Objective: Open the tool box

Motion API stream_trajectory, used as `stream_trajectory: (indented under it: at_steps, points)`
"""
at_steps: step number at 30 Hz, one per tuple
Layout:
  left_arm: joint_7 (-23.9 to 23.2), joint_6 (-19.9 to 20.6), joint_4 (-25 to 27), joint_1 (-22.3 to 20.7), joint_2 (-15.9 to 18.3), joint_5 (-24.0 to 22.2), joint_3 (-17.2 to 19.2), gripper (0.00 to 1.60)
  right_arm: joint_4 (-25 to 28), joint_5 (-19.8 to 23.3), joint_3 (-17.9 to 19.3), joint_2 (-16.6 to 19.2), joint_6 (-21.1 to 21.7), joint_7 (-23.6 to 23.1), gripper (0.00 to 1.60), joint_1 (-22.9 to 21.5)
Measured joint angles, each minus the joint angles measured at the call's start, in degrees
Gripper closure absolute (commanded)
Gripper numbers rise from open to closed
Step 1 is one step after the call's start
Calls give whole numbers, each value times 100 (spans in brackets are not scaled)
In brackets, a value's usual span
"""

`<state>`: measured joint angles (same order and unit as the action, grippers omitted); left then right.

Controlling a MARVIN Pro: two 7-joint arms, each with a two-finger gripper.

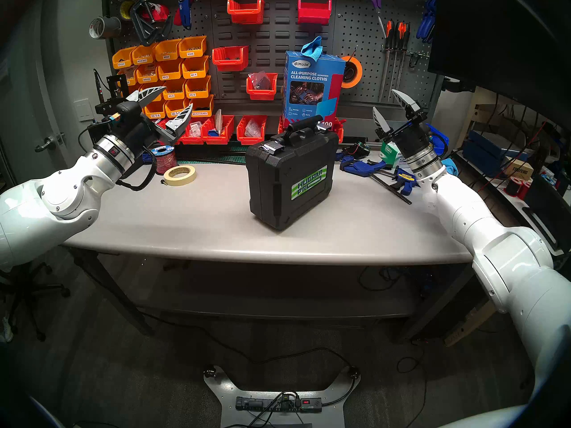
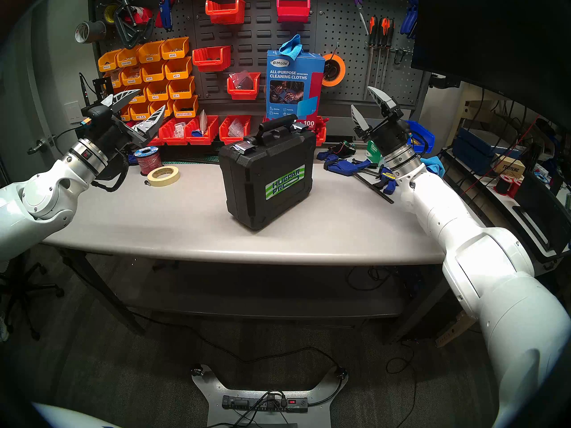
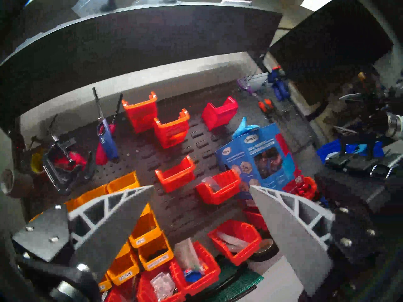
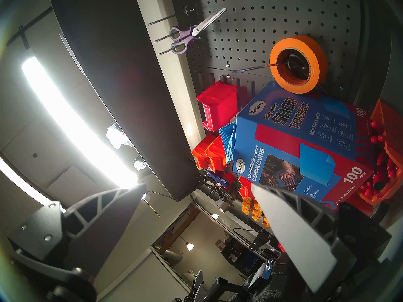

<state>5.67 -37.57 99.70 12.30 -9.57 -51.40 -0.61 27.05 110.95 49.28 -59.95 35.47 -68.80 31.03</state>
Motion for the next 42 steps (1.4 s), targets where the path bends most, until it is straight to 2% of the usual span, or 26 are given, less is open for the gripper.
stream_trajectory:
  at_steps: [9,21,34,42]
  points:
    - [-988,-177,-203,-180,-385,150,62,0,0,4,0,0,0,0,0,2]
    - [-2366,-131,-351,-560,-856,155,216,0,0,8,-1,0,0,1,0,3]
    - [-3894,434,-310,-1027,-1276,-379,366,0,1,11,-2,1,0,1,0,5]
    - [-4722,984,-620,-1195,-1565,-598,326,0,1,12,-3,1,0,1,0,5]
